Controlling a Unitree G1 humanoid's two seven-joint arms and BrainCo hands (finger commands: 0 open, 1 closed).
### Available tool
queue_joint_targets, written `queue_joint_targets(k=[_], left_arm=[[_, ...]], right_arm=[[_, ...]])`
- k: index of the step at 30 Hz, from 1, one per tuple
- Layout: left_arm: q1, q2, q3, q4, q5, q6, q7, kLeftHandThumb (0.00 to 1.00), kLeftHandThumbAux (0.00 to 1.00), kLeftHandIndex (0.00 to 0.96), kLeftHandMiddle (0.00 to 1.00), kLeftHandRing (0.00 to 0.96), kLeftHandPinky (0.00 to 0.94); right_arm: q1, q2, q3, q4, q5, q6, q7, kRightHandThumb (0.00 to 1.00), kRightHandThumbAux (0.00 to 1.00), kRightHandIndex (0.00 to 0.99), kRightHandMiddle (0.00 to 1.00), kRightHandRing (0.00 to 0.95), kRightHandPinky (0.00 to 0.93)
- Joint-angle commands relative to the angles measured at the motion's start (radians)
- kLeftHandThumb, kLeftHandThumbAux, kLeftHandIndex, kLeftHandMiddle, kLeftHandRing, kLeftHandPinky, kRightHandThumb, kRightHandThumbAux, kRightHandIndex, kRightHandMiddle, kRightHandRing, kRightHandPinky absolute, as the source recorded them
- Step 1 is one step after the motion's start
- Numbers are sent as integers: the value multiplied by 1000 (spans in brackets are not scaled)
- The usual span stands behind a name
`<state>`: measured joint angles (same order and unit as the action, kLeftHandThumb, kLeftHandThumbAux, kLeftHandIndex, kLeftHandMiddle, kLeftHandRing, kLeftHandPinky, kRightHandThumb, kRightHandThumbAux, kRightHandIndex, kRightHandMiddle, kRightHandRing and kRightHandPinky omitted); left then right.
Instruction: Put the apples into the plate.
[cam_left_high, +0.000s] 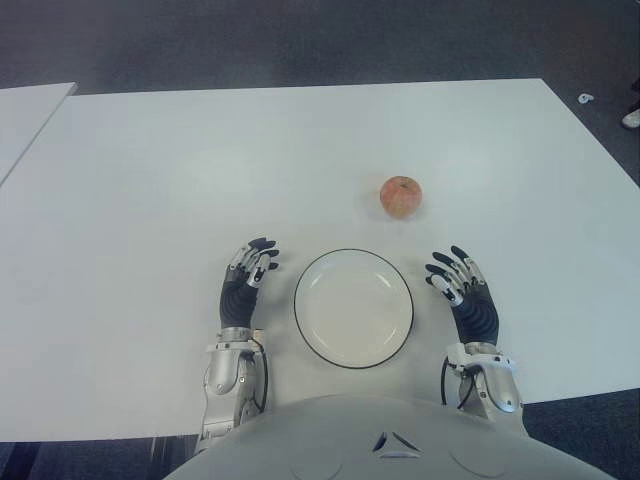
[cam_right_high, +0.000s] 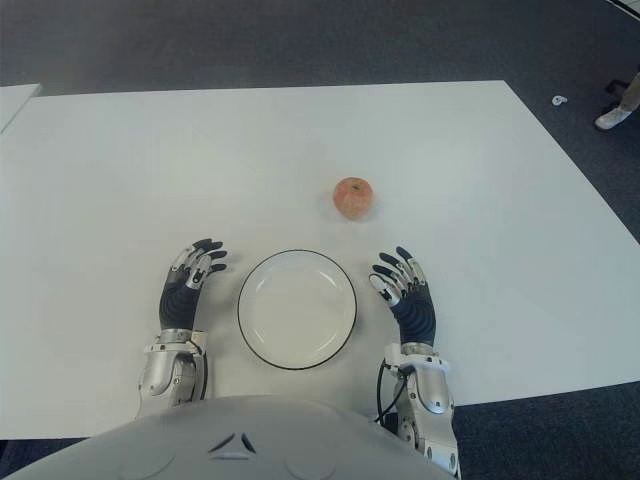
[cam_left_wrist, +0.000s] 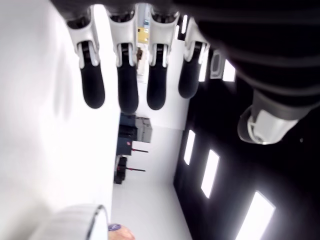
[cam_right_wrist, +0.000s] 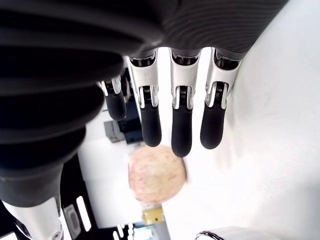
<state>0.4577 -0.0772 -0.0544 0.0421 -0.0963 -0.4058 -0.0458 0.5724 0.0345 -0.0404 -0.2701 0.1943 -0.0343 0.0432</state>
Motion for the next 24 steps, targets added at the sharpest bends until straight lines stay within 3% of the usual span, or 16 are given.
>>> queue_joint_targets(k=[1, 8, 17, 24], left_arm=[[29, 3, -11, -43, 31, 97, 22, 389, 545, 228, 284, 323, 355], [40, 2, -15, -95, 38, 163, 20, 389, 558, 200, 273, 319, 354], [50, -12, -23, -127, 38, 198, 23, 373, 561, 185, 269, 319, 354], [48, -20, -35, -127, 40, 184, 25, 361, 557, 199, 268, 314, 347]], right_arm=[[42, 6, 3, 60, -6, 77, -13, 448, 714, 141, 278, 306, 329], [41, 7, 0, 61, 2, 77, -11, 465, 716, 145, 285, 312, 339], [32, 0, -9, 66, 6, 69, -3, 478, 721, 146, 289, 317, 340], [-28, -21, -42, 80, -86, -8, -55, 474, 709, 136, 257, 287, 295]])
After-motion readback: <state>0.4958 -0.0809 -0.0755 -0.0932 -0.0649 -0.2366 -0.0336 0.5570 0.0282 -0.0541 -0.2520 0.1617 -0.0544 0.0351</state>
